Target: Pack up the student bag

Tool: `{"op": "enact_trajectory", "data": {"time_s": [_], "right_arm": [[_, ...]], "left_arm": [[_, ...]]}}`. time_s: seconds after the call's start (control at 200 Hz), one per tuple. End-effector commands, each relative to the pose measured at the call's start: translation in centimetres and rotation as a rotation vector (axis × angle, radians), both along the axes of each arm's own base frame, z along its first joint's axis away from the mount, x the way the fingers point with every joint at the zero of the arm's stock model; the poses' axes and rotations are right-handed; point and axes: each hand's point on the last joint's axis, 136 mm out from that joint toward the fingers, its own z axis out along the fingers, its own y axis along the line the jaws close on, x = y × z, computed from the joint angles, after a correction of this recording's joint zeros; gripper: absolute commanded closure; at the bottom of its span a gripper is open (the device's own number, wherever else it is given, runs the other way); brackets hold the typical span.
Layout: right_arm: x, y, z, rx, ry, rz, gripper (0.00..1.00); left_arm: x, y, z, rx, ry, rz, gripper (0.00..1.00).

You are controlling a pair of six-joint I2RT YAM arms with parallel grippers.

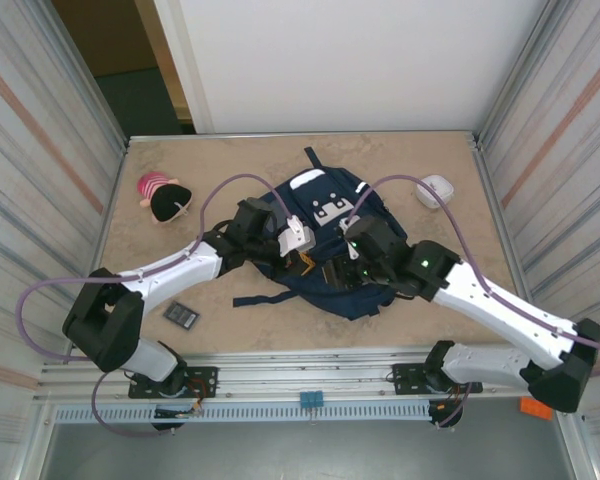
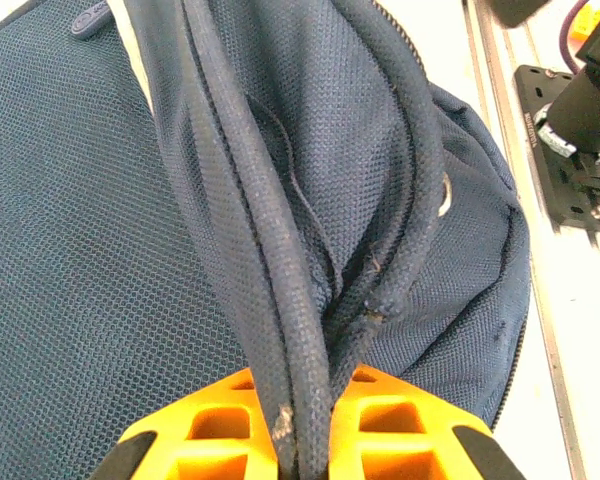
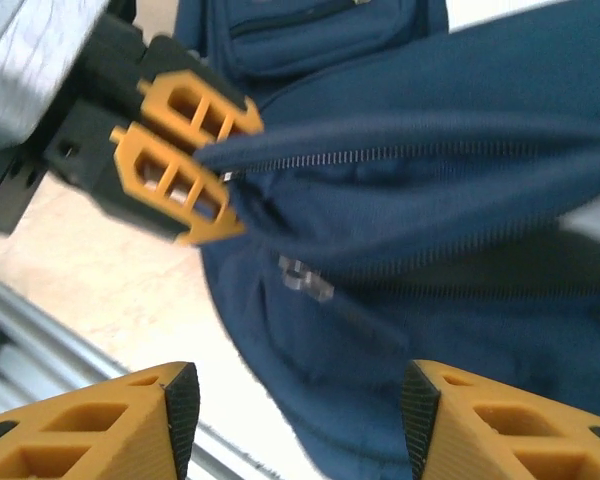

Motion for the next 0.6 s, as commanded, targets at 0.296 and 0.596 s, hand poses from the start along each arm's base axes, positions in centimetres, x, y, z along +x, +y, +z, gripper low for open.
{"op": "enact_trajectory", "data": {"time_s": [0.296,0.596], "right_arm": [[2.3,1.3,-1.5,-0.116,-0.039,0.101,0.50],[3.4,-0.2,-1.9,-0.110,0.008,0.092,0.85]], "left_arm": [[-0.8,-1.0,3.6,-0.115,0.010,-0.055,0.98],[-0.4,-0.8,3.5,-0.107,0.002,-0.041,0.98]]}}
